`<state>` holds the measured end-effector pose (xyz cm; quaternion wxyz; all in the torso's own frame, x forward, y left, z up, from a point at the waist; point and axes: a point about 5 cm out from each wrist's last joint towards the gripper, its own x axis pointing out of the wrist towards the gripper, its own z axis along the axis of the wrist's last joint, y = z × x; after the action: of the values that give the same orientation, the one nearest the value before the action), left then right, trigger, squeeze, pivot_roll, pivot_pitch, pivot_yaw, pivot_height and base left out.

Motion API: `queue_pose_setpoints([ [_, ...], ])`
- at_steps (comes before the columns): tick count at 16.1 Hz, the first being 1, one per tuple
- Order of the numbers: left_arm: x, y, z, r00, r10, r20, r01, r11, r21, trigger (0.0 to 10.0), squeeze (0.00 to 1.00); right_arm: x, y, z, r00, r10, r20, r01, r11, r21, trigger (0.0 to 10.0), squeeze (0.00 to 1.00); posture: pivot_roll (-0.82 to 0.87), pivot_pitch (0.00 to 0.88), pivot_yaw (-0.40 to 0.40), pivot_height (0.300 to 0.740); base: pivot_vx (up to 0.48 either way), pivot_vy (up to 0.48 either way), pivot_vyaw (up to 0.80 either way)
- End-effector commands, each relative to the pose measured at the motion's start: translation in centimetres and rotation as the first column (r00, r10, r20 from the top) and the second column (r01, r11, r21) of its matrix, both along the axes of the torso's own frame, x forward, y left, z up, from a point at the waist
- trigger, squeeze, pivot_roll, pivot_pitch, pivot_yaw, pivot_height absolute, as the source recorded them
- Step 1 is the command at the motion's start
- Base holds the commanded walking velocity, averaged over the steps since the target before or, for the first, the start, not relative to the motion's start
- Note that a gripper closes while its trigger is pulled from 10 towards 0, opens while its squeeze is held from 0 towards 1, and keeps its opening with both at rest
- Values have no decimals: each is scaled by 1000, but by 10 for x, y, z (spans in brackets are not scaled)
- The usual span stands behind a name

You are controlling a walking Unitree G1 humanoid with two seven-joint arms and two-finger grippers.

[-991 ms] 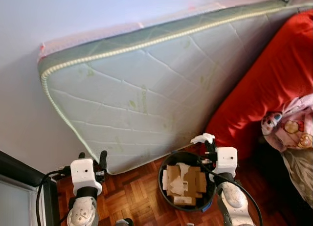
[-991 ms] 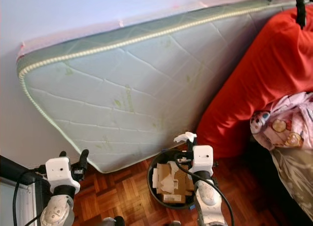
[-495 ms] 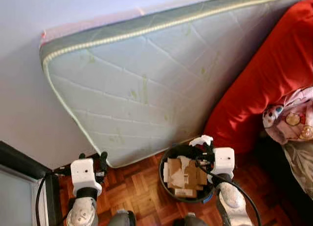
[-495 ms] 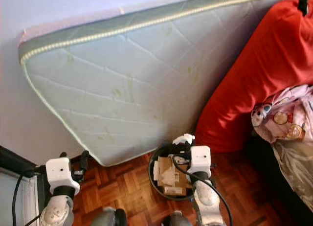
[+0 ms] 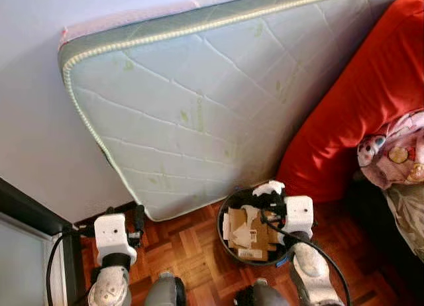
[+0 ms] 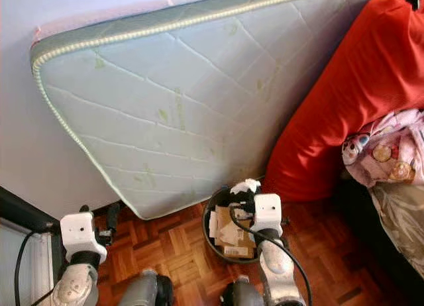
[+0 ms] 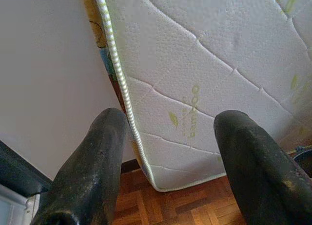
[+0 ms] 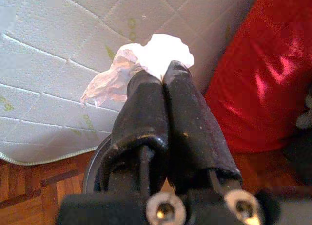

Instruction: Clean up the room

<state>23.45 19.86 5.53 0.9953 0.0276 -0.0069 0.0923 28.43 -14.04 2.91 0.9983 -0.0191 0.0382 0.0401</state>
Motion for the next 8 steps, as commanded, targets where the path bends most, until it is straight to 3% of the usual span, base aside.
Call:
queue_pose_setpoints([
  [1, -3, -2, -4, 999, -13, -30, 13, 1000, 4, 10000, 0, -4, 0, -6, 1000, -1, -22, 1, 1000, 5, 10000, 0, 14, 228, -1, 647, 0, 0, 0],
  [8, -1, -4, -3, 999, -17, -29, 17, 1000, -1, 10000, 0, 0, 2, -5, 999, 8, -32, -9, 1000, -1, 10000, 0, 15, 227, -3, 622, 0, 0, 0],
])
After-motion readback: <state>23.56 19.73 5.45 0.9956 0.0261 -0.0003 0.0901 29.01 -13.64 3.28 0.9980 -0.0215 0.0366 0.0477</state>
